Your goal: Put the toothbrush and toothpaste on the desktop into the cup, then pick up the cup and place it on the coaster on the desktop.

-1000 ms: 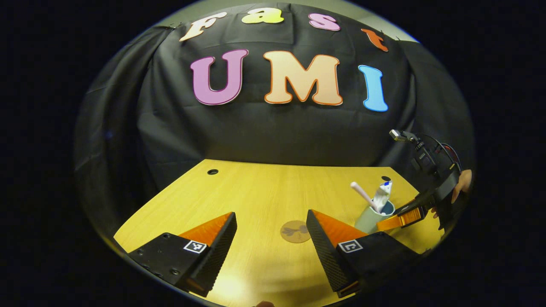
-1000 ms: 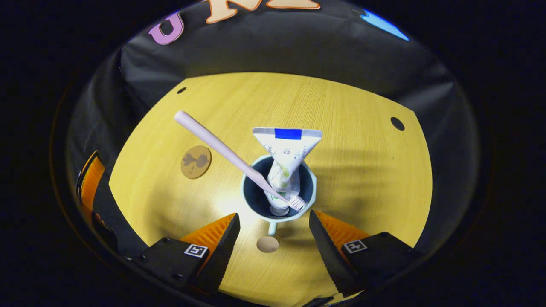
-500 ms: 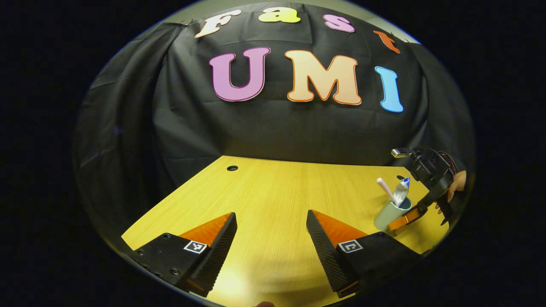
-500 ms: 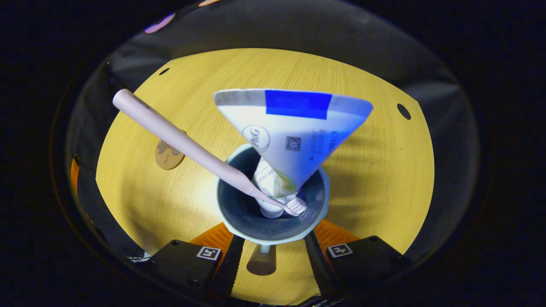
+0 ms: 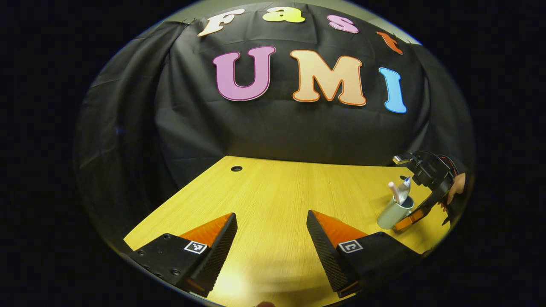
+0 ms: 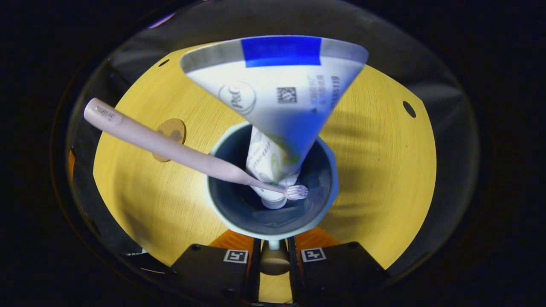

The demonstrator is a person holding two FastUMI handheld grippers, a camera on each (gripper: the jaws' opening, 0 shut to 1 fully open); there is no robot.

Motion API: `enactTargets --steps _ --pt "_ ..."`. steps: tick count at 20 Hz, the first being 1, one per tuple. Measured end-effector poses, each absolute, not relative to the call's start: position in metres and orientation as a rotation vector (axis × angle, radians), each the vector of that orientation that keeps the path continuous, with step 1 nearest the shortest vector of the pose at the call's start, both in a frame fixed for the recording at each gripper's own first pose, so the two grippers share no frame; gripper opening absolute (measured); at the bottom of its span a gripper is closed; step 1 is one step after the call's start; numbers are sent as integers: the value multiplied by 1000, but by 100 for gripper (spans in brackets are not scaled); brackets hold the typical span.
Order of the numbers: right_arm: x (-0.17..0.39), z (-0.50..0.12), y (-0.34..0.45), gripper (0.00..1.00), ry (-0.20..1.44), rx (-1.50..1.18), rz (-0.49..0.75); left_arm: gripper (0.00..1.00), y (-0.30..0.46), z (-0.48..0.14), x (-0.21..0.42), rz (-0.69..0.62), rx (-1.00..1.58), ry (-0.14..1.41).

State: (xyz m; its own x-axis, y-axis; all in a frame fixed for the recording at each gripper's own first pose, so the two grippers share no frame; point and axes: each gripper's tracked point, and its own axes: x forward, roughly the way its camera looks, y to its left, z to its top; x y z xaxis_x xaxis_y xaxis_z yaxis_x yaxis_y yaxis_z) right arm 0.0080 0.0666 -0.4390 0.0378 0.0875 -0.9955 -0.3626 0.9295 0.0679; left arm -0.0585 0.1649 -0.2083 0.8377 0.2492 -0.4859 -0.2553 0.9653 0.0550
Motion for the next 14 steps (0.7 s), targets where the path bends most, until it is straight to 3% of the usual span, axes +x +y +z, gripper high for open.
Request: enactTargets --steps 14 --pt "8 -416 179 28 1423 -162 491 95 212 -215 -60 272 -27 522"
